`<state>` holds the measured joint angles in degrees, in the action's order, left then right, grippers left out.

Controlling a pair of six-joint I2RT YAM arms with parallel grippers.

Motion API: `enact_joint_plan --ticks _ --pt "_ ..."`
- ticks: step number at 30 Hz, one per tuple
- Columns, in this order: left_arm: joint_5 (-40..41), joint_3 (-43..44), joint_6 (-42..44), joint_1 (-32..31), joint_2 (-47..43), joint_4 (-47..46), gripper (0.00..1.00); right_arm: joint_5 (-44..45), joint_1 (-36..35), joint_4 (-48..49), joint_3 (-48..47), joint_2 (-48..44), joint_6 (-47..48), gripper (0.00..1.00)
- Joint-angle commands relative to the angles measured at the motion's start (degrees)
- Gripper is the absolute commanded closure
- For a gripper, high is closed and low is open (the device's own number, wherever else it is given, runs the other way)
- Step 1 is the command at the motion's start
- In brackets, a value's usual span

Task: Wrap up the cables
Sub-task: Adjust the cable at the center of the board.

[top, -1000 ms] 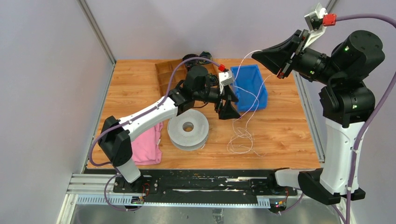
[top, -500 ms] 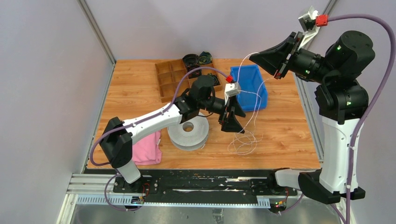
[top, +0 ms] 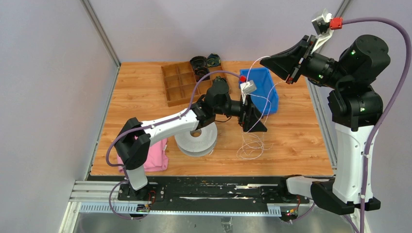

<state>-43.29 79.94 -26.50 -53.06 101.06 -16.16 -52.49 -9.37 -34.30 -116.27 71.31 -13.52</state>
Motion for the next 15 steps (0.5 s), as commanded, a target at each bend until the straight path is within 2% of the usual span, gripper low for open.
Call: enact_joint_plan --ticks 1,4,7,10,15 --pt "1.72 -2.24 -7.05 -0.53 1.22 -10.27 0.02 -1.86 1.19 3.05 0.37 -1.38 -2.28 1.00" --pt "2.78 -2.63 -8.49 -1.00 2.46 -11.01 0.02 -2.62 1.70 4.43 1.37 -1.72 -3.62 1.00" --pt "2.63 -2.92 -12.20 -1.53 4.11 -13.92 0.14 -2.79 2.51 5.09 2.39 -2.10 -4.09 0.99" --pt "2.38 -4.08 -13.00 -1.80 4.63 -14.60 0.37 -2.25 4.07 5.14 2.80 -2.49 -4.15 0.99" --pt "2.28 -8.29 -10.42 1.62 0.95 -14.01 0.90 0.13 9.97 3.62 3.20 -3.33 -4.36 0.99"
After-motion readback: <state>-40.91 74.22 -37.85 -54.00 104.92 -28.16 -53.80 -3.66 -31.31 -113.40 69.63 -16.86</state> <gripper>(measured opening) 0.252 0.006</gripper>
